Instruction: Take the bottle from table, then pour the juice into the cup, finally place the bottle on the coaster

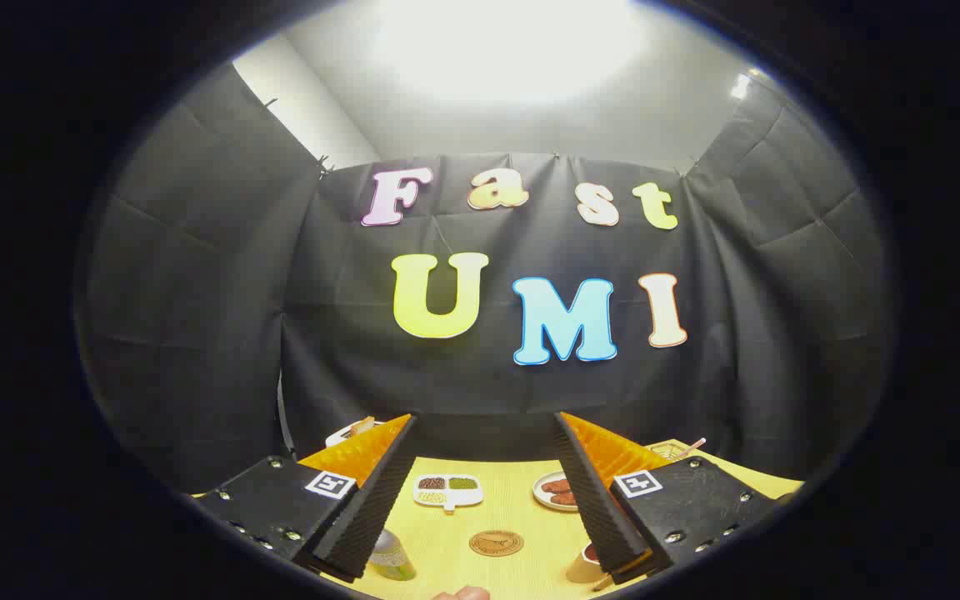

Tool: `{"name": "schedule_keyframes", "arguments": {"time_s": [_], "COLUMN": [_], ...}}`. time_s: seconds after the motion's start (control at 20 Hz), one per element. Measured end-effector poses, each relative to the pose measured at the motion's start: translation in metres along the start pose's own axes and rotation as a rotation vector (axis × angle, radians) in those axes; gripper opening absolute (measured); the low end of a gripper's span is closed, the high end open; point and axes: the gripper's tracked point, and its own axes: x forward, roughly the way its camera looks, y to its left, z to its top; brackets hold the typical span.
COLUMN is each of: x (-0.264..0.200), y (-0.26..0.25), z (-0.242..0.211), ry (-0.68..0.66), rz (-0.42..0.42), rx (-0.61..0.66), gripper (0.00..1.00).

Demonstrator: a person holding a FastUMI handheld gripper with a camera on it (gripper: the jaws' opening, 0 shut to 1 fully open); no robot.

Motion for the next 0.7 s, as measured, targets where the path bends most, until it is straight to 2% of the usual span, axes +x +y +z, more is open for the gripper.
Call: {"name": "schedule_keyframes", "arguments": {"time_s": [0.7], "x": [0.002], "y": [0.01], "z": [-0.009], "ry": [0.019], "rz": [0.021], "rx": [0.003], "gripper": [0.97]}}
